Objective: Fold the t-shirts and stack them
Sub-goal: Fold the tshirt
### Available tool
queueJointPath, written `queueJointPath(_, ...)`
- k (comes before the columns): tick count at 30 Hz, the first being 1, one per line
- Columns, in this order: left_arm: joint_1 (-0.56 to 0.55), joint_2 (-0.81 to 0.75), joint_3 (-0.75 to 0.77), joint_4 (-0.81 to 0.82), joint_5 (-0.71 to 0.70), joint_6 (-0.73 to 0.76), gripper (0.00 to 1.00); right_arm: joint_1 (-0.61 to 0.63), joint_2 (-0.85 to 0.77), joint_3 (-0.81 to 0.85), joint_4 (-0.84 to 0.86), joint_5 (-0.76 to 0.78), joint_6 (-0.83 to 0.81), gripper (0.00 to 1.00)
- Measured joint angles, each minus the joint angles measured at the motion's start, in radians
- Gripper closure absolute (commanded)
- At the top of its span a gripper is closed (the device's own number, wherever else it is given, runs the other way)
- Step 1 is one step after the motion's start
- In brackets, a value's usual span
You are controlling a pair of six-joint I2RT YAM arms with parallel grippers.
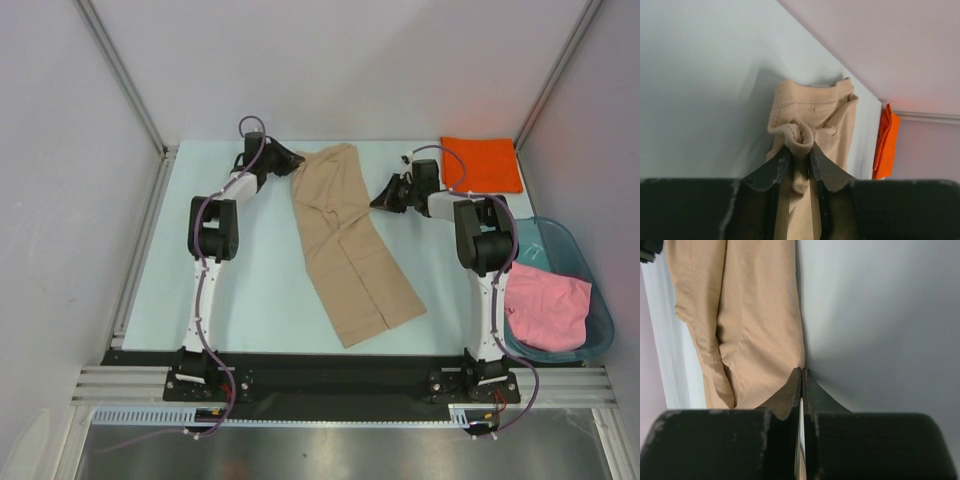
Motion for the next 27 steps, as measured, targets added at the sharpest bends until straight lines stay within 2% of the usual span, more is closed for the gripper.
queueJointPath(1, -0.008, 0.012, 0.025, 0.002, -0.013, -0.005, 0.75, -0.005, -0.008, -0.013, 0.003, 0.006, 0.000, 1.00)
queueJointPath(2, -0.013, 0.015, 0.035, 0.007, -0.026, -0.011, 0.68, -0.007, -0.018, -0.029, 0.008, 0.011, 0.002, 1.00)
queueJointPath(4, -0.017, 0.015, 0.037, 0.024, -0.059, -0.017, 0.59, -0.008, -0.032, -0.051, 0.018, 0.018, 0.006, 0.90)
queueJointPath(5, -0.017, 0.015, 0.037, 0.028, -0.072, -0.018, 0.49, -0.008, -0.035, -0.055, 0.018, 0.019, 0.006, 0.86)
queueJointPath(6, -0.016, 0.015, 0.037, 0.025, -0.089, -0.013, 0.47, -0.008, -0.037, -0.055, 0.016, 0.022, 0.004, 0.71)
queueJointPath(8, -0.009, 0.014, 0.038, 0.008, -0.110, -0.003, 0.40, -0.008, -0.047, -0.045, -0.008, 0.033, -0.002, 0.62)
queueJointPath(9, -0.006, 0.012, 0.038, -0.006, -0.118, 0.006, 0.40, -0.005, -0.055, -0.028, -0.046, 0.048, -0.018, 0.56)
queueJointPath(11, 0.004, -0.024, 0.000, -0.040, -0.134, 0.039, 0.40, -0.002, -0.061, 0.023, -0.151, 0.094, -0.049, 0.49)
queueJointPath(13, 0.016, -0.143, -0.158, -0.074, -0.168, 0.077, 0.39, -0.003, -0.067, 0.076, -0.260, 0.154, -0.071, 0.38)
queueJointPath(16, 0.035, -0.431, -0.524, -0.064, -0.219, 0.105, 0.38, -0.009, -0.149, 0.032, -0.367, 0.223, -0.085, 0.36)
queueJointPath(20, 0.047, -0.822, -0.898, -0.038, -0.262, 0.113, 0.39, -0.017, -0.365, -0.182, -0.426, 0.278, -0.081, 0.36)
queueJointPath(24, -0.035, -1.123, -1.182, 0.038, -0.267, 0.111, 0.40, -0.015, -0.610, -0.417, -0.462, 0.310, -0.062, 0.36)
queueJointPath(27, -0.165, -1.281, -1.390, 0.055, -0.248, 0.099, 0.43, -0.002, -0.765, -0.549, -0.488, 0.323, -0.053, 0.36)
